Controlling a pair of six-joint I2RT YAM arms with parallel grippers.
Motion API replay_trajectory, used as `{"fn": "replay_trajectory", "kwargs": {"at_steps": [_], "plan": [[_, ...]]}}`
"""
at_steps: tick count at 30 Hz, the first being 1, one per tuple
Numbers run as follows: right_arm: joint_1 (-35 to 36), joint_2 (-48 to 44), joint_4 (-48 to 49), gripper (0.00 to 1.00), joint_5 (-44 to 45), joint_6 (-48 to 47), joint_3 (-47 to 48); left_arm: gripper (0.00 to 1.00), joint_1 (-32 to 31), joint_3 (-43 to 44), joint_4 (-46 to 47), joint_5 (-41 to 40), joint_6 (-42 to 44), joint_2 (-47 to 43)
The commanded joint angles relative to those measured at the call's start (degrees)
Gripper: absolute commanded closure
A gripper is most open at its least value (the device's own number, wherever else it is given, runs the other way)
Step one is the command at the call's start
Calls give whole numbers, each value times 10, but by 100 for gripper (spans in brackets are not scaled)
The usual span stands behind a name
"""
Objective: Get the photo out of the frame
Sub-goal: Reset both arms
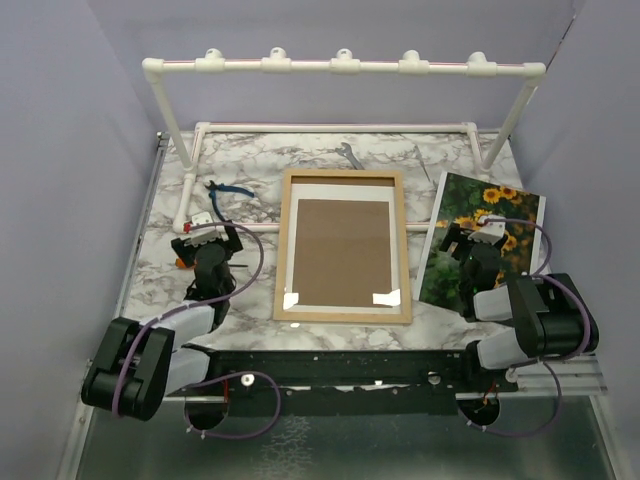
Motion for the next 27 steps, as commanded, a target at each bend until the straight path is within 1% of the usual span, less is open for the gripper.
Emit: {"fn": "replay_trajectory", "kwargs": {"at_steps": [1, 2, 3, 4, 5, 6, 7, 8, 9, 11, 12, 14, 17, 19, 23, 27], "plan": [[-7, 28, 69, 13, -10, -15, 21, 1, 51, -12, 122, 39, 34, 58], [-8, 59, 107, 14, -6, -18, 23, 1, 63, -14, 146, 54, 30, 74], [-8, 76, 113, 14, -2, -32, 32, 1, 75, -16, 159, 73, 25, 86], [-9, 57, 50, 12, -10, -15, 40, 1, 85, -15, 167, 83, 19, 100], [-11, 49, 47, 2, -16, -11, 40, 1, 93, -15, 171, 93, 11, 109], [-12, 67, 103, 0, -12, -26, 33, 1, 100, -15, 179, 107, 7, 119], [-10, 71, 111, 0, -11, -32, 27, 1, 104, -14, 190, 114, 7, 132], [-9, 55, 72, 0, -18, -27, 31, 1, 108, -12, 203, 124, 8, 146], [-11, 49, 54, 0, -25, -20, 38, 1, 111, -6, 214, 136, 10, 161], [-11, 67, 99, 0, -24, -31, 30, 1, 112, 6, 232, 152, 21, 194], [-10, 64, 100, 0, -23, -30, 25, 1, 112, 11, 245, 151, 23, 215], [-11, 57, 63, 0, -29, -23, 39, 1, 113, 19, 266, 153, 25, 250], [-12, 61, 79, 0, -27, -24, 34, 1, 112, 31, 282, 182, 32, 288], [-11, 61, 79, 0, -26, -23, 35, 1, 112, 36, 273, 202, 43, 290], [-12, 60, 75, 0, -25, -22, 36, 1, 112, 37, 272, 199, 42, 290], [-12, 60, 75, 0, -26, -22, 36, 1, 112, 45, 258, 228, 53, 291]]}}
